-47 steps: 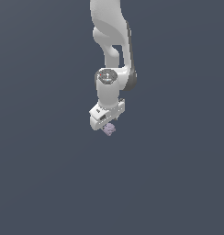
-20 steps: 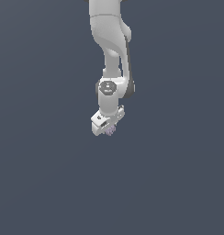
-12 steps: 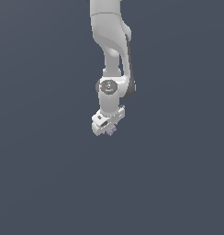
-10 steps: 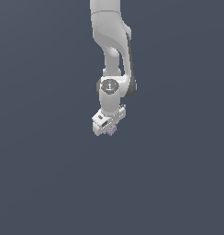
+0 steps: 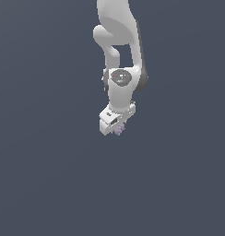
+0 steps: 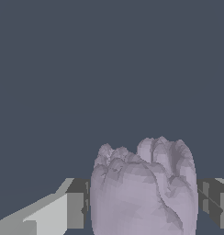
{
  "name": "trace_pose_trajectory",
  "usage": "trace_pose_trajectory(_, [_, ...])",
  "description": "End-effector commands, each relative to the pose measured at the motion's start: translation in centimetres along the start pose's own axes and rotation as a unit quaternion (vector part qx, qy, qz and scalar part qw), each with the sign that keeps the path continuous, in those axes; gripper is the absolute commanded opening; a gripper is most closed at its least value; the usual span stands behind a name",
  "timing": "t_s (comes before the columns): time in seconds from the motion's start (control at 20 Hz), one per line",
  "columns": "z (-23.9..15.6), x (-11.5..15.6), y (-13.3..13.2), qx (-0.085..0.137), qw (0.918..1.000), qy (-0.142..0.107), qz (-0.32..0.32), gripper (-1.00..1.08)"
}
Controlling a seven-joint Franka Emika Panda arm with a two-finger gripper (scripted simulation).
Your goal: Pick up the object and move it to a goal position.
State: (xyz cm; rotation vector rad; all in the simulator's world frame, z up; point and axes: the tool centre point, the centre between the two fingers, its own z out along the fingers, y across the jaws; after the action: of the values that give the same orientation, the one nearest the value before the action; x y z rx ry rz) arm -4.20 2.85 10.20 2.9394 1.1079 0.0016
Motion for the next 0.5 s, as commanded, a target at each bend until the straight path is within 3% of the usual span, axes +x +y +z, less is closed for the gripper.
trace_pose_trajectory(0.0, [-2.0,1.6,-0.4,0.0,1.0,0.0,0.0,-1.0])
trace_pose_trajectory(0.45, [-9.8,7.8,-1.8,0.0,1.0,0.0,0.0,-1.0])
